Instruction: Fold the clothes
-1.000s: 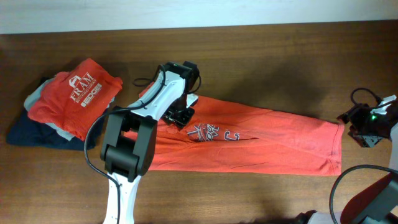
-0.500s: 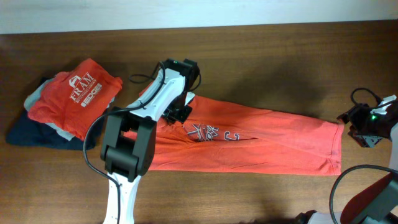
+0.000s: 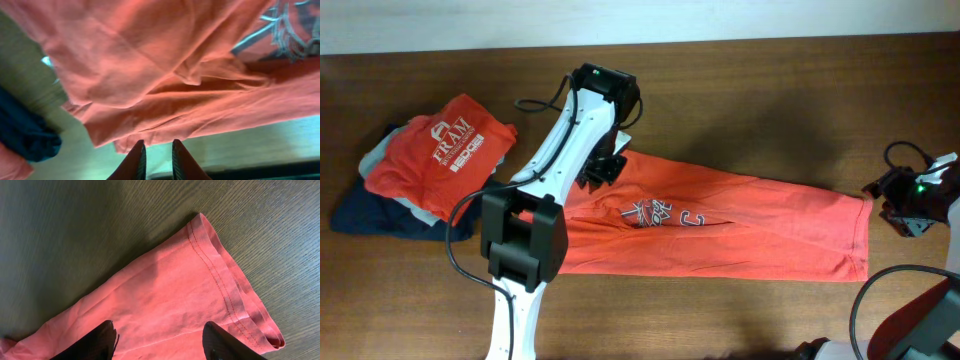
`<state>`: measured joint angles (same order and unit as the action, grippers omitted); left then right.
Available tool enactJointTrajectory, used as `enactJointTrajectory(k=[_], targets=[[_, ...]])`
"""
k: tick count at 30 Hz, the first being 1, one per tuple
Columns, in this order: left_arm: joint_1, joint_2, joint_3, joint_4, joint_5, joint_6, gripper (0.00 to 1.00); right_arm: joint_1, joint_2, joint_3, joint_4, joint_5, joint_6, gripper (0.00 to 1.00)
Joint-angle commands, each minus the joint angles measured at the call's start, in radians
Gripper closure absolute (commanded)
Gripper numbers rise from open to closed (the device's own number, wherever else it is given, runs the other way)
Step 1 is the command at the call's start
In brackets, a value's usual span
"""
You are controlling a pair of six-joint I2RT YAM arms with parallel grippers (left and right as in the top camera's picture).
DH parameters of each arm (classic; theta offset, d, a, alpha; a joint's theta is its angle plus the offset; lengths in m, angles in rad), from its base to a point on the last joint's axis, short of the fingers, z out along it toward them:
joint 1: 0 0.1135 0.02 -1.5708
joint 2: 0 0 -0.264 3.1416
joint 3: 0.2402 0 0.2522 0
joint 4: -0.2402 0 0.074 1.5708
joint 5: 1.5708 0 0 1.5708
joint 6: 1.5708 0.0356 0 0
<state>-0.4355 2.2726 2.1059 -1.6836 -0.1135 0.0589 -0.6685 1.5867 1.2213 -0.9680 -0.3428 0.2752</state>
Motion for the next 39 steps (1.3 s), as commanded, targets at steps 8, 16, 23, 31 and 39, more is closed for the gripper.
enactJointTrajectory(k=[8, 16, 23, 31, 39], targets=[[-0.056, 0.005, -0.045, 0.057, 0.072, -0.017, 0.82, 0.007, -0.010, 0.014, -0.003, -0.013, -0.010, 0.39], [-0.150, -0.068, -0.104, -0.005, -0.177, -0.222, 0.87, 0.007, -0.010, 0.014, -0.008, -0.012, -0.014, 0.39], [-0.150, -0.360, -0.349, 0.111, -0.158, -0.330, 0.69, 0.007, -0.010, 0.014, -0.008, -0.013, -0.013, 0.39], [-0.150, -0.444, -0.809, 0.660, 0.027, -0.214, 0.49, 0.007, -0.010, 0.014, -0.003, -0.013, -0.013, 0.39], [-0.148, -0.412, -0.881, 0.839, -0.100, -0.214, 0.51, 0.007, -0.010, 0.014, -0.005, -0.013, -0.013, 0.39]])
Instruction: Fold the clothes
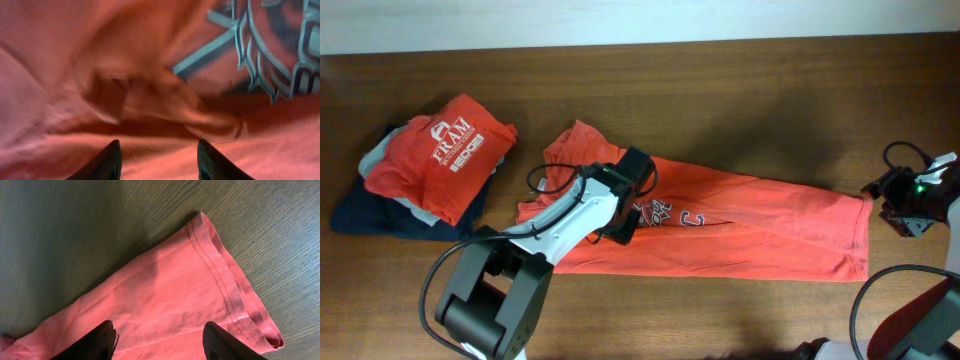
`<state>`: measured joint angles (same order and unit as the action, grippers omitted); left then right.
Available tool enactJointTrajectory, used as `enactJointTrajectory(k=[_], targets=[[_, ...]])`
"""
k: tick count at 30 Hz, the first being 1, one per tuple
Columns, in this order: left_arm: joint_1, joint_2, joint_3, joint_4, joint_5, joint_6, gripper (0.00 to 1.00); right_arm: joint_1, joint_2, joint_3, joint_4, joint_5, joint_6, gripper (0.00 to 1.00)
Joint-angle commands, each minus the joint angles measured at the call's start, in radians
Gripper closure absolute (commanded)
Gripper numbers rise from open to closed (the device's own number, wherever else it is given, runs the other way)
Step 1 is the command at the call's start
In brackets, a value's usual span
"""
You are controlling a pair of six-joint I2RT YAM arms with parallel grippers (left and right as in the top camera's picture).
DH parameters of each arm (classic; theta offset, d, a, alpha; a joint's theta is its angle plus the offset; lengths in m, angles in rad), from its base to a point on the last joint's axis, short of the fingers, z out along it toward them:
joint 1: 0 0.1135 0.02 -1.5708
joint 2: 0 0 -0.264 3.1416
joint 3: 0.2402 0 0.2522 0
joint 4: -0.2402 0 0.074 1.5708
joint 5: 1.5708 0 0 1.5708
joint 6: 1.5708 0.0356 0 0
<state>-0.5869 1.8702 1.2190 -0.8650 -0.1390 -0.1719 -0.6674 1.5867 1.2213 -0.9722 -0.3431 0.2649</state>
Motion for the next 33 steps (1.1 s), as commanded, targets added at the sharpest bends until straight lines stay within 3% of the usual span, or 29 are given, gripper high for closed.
enactJointTrajectory(k=[1, 10, 13, 18, 21, 23, 33], targets=[[0.005, -0.009, 0.006, 0.028, -0.091, 0.017, 0.51, 0.006, -0.010, 0.014, -0.002, -0.013, -0.003, 0.39], [0.033, 0.027, 0.006, 0.074, -0.146, 0.051, 0.51, 0.006, -0.010, 0.014, -0.008, -0.013, -0.003, 0.39], [0.043, 0.044, 0.006, 0.095, -0.150, 0.058, 0.55, 0.006, -0.010, 0.014, -0.008, -0.013, -0.003, 0.39], [0.053, 0.048, 0.006, 0.132, -0.150, 0.058, 0.70, 0.006, -0.010, 0.014, -0.011, -0.013, -0.003, 0.39], [0.053, 0.048, 0.007, 0.131, -0.149, 0.058, 0.89, 0.006, -0.010, 0.014, -0.012, -0.013, -0.003, 0.38], [0.053, 0.046, 0.018, 0.103, -0.149, 0.058, 0.99, 0.006, -0.010, 0.014, -0.012, -0.013, -0.003, 0.38], [0.053, 0.020, 0.286, -0.256, -0.149, 0.101, 0.99, 0.006, -0.010, 0.014, -0.012, -0.013, -0.003, 0.38]])
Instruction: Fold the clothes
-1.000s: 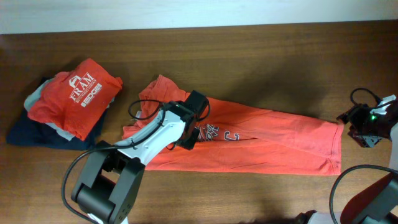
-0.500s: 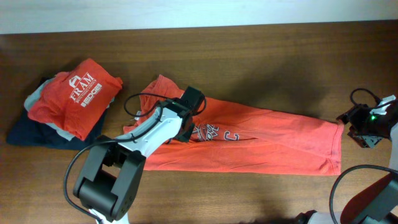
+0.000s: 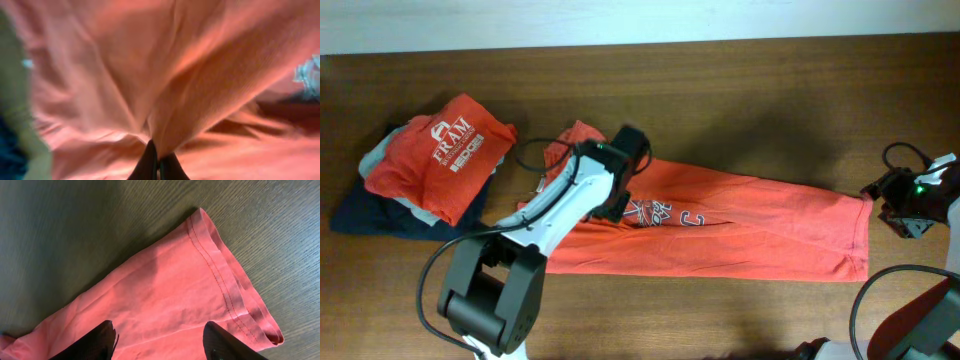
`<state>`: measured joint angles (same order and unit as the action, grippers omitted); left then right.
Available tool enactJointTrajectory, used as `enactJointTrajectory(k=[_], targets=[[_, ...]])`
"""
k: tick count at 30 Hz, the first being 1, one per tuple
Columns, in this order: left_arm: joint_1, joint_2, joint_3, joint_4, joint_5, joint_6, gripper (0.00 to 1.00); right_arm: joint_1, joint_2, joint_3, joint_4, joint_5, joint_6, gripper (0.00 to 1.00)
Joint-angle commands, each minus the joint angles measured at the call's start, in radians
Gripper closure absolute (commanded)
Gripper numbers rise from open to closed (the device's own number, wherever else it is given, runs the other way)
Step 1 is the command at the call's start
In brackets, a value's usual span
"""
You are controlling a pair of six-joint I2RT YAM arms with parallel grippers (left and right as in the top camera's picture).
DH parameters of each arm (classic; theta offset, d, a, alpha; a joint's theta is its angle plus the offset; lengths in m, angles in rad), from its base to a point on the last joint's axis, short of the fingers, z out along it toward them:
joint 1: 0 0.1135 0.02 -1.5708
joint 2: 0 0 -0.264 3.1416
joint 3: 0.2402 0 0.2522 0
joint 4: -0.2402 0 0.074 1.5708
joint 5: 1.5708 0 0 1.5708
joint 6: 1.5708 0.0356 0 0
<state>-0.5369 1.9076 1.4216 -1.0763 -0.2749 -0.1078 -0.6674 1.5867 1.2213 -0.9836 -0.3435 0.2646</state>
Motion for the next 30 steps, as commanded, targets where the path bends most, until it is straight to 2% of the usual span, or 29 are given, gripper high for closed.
enactJointTrajectory(k=[1, 7, 13, 17, 27, 28, 30], targets=[[0.003, -0.019, 0.113, -0.077, -0.013, 0.051, 0.99, 0.006, -0.010, 0.014, 0.000, -0.012, -0.003, 0.38], [0.003, -0.019, 0.184, -0.203, 0.008, 0.080, 0.99, 0.006, -0.010, 0.014, 0.000, -0.012, -0.003, 0.38], [-0.002, -0.018, 0.183, -0.272, 0.154, 0.079, 0.99, 0.006, -0.010, 0.014, 0.002, -0.012, -0.003, 0.38], [-0.021, -0.018, 0.182, -0.280, 0.220, 0.079, 0.99, 0.006, -0.010, 0.014, 0.003, -0.012, -0.003, 0.38], [-0.124, -0.017, 0.103, -0.240, 0.220, 0.079, 0.96, 0.006, -0.010, 0.014, 0.004, -0.012, -0.003, 0.38], [-0.129, -0.018, 0.095, -0.241, 0.219, 0.079, 0.95, 0.006, -0.010, 0.014, 0.004, -0.012, -0.003, 0.38], [-0.133, -0.017, 0.091, -0.241, 0.216, 0.079, 0.72, 0.006, -0.010, 0.014, 0.004, -0.012, -0.003, 0.38]])
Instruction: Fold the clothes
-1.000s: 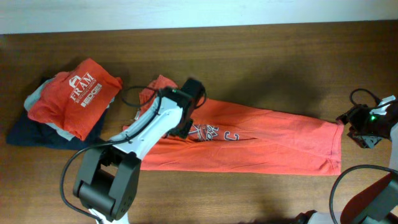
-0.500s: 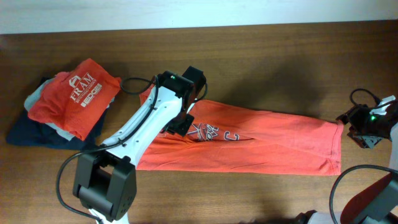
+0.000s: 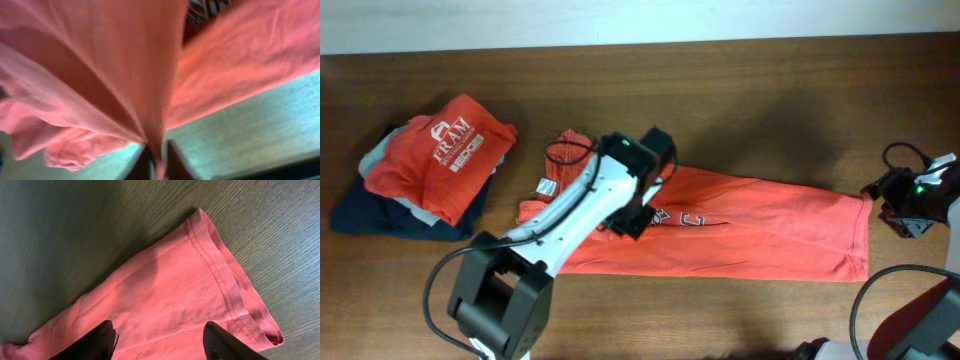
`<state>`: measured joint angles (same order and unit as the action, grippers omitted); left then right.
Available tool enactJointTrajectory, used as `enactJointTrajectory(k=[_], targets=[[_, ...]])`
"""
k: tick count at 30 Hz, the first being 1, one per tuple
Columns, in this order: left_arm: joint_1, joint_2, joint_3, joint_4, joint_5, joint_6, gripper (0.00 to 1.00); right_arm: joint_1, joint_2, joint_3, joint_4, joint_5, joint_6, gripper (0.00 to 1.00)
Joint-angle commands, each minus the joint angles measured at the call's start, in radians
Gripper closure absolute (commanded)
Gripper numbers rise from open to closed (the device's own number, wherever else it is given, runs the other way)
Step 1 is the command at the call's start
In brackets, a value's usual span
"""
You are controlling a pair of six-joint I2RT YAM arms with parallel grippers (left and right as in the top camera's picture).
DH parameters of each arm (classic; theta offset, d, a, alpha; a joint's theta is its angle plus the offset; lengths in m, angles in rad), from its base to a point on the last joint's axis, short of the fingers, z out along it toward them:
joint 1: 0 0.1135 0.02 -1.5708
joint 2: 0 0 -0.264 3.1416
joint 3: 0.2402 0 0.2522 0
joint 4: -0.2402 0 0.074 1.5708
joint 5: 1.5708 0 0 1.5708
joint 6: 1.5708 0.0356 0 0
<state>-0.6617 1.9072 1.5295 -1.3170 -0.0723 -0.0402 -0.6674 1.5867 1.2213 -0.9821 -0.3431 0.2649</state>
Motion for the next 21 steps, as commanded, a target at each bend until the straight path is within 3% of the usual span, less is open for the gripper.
enactJointTrajectory(k=[1, 3, 7, 12, 15, 21], targets=[[-0.008, -0.017, -0.017, 0.000, 0.003, 0.011, 0.67, 0.006, -0.010, 0.014, 0.003, -0.012, -0.003, 0.38], [-0.006, -0.017, -0.017, 0.000, -0.050, 0.010, 0.54, 0.006, -0.010, 0.014, 0.003, -0.012, -0.003, 0.38], [0.012, -0.017, -0.017, -0.002, -0.143, -0.009, 0.54, 0.006, -0.010, 0.014, 0.002, -0.012, -0.003, 0.38], [0.095, -0.018, -0.016, 0.005, -0.295, -0.146, 0.46, 0.006, -0.010, 0.014, 0.002, -0.012, -0.003, 0.38], [0.229, -0.017, -0.026, 0.109, -0.217, -0.149, 0.36, 0.009, -0.010, 0.014, 0.002, -0.012, -0.003, 0.38], [0.409, 0.002, -0.082, 0.289, 0.100, -0.031, 0.36, 0.054, -0.008, 0.013, 0.003, 0.011, -0.003, 0.34]])
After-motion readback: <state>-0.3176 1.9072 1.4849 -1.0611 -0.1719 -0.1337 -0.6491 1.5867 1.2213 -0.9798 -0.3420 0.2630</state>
